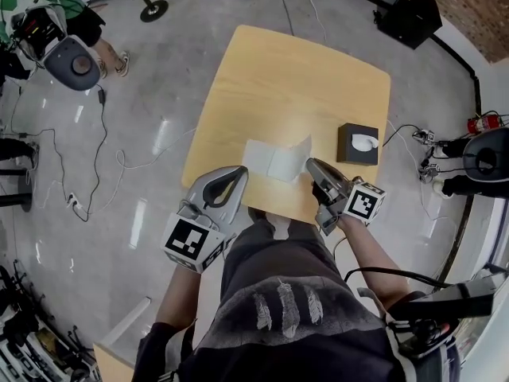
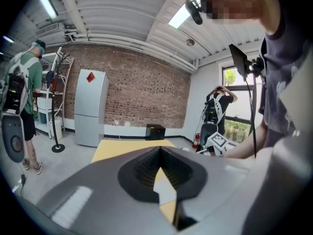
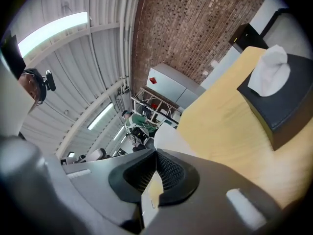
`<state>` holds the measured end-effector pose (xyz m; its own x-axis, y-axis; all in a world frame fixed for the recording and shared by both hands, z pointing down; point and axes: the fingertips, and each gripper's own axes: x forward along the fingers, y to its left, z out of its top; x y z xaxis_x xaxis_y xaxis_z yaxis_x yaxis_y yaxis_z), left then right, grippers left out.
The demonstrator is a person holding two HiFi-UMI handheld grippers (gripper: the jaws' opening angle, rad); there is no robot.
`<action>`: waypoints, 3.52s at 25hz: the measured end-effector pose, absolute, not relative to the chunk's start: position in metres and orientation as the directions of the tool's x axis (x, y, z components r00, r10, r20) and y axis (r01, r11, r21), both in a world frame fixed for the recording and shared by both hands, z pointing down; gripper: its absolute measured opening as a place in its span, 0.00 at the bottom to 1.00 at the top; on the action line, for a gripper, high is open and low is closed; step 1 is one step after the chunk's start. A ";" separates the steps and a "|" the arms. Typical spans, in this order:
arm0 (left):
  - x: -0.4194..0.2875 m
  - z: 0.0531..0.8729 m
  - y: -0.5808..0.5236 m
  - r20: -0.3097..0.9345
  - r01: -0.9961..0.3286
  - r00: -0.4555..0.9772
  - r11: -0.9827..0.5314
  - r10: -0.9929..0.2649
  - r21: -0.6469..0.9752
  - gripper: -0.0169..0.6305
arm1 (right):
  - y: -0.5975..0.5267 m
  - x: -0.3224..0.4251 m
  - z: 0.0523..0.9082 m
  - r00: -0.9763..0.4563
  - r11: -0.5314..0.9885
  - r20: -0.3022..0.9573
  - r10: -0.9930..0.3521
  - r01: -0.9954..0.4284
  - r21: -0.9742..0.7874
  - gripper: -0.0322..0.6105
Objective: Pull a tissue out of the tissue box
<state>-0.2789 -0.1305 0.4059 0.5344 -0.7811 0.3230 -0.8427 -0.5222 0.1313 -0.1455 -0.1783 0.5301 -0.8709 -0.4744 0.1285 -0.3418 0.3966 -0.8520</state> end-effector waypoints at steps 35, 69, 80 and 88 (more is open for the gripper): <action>-0.277 0.426 -0.141 0.369 -0.791 0.601 -0.592 -0.709 0.152 0.03 | -0.162 -0.123 0.583 -0.751 0.203 0.199 -0.629 -0.406 -0.891 0.05; -0.266 0.444 -0.147 0.386 -0.760 0.637 -0.626 -0.667 0.171 0.03 | -0.131 -0.089 0.638 -0.636 0.070 0.518 -0.572 -0.667 -0.742 0.37; -0.266 0.447 -0.143 0.382 -0.765 0.632 -0.620 -0.674 0.171 0.03 | -0.142 -0.073 0.642 -0.639 0.086 0.554 -0.533 -0.692 -0.716 0.54; -0.276 0.442 -0.136 0.389 -0.774 0.621 -0.611 -0.681 0.165 0.03 | -0.137 -0.060 0.645 -0.655 0.156 0.612 -0.444 -0.729 -0.667 0.68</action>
<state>-0.2764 -0.1356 0.4420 0.6206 -0.6806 0.3894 -0.7740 -0.6112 0.1654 -0.0604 -0.1368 0.6450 -0.6547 -0.4438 0.6118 -0.7288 0.1560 -0.6668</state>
